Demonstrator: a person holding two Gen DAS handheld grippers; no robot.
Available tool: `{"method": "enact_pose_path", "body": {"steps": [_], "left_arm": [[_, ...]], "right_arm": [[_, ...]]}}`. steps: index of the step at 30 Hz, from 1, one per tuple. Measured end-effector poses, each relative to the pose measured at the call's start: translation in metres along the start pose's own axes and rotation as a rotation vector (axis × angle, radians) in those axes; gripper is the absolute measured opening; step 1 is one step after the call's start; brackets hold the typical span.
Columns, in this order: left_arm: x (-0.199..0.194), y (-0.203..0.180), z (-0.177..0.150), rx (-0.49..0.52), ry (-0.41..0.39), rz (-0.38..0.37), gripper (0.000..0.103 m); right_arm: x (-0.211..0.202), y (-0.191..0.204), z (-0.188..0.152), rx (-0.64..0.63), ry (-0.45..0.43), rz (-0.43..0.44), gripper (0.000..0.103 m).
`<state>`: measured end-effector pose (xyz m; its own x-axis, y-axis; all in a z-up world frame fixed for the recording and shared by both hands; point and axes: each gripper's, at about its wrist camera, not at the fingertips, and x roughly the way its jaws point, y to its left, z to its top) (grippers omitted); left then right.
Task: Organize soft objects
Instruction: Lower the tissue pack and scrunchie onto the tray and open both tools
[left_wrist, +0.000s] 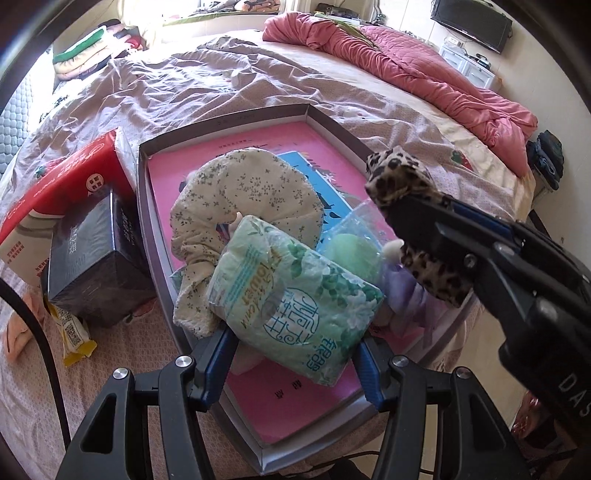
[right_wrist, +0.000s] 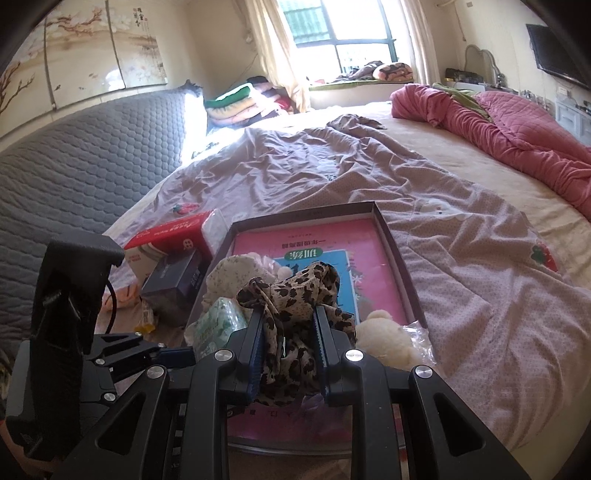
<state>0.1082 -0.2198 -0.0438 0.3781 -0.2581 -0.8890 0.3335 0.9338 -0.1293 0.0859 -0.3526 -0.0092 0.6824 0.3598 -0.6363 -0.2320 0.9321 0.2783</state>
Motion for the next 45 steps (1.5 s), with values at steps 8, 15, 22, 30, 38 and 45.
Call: {"method": "enact_pose_path", "body": {"steps": [8, 15, 22, 30, 38, 45], "left_arm": [[0.002, 0.007, 0.002, -0.009, -0.005, 0.000, 0.059], [0.002, 0.006, 0.001, -0.005, -0.007, 0.002, 0.059], [0.002, 0.006, 0.001, -0.006, -0.006, 0.000, 0.059], [0.002, 0.007, 0.002, -0.010, -0.005, 0.002, 0.059], [0.002, 0.008, 0.001, -0.017, -0.005, -0.003, 0.059], [0.001, 0.009, 0.000, -0.022, -0.004, -0.008, 0.059]], "right_arm": [[0.019, -0.003, -0.001, 0.014, 0.038, 0.023, 0.026], [0.029, -0.006, -0.002, 0.024, 0.045, 0.015, 0.026], [0.030, -0.014, 0.000, 0.043, 0.011, -0.021, 0.026], [0.031, -0.015, 0.002, 0.069, 0.018, 0.046, 0.036], [0.025, -0.009, 0.000, 0.071, 0.011, 0.078, 0.051], [0.021, -0.003, -0.002, 0.021, 0.008, 0.042, 0.053]]}}
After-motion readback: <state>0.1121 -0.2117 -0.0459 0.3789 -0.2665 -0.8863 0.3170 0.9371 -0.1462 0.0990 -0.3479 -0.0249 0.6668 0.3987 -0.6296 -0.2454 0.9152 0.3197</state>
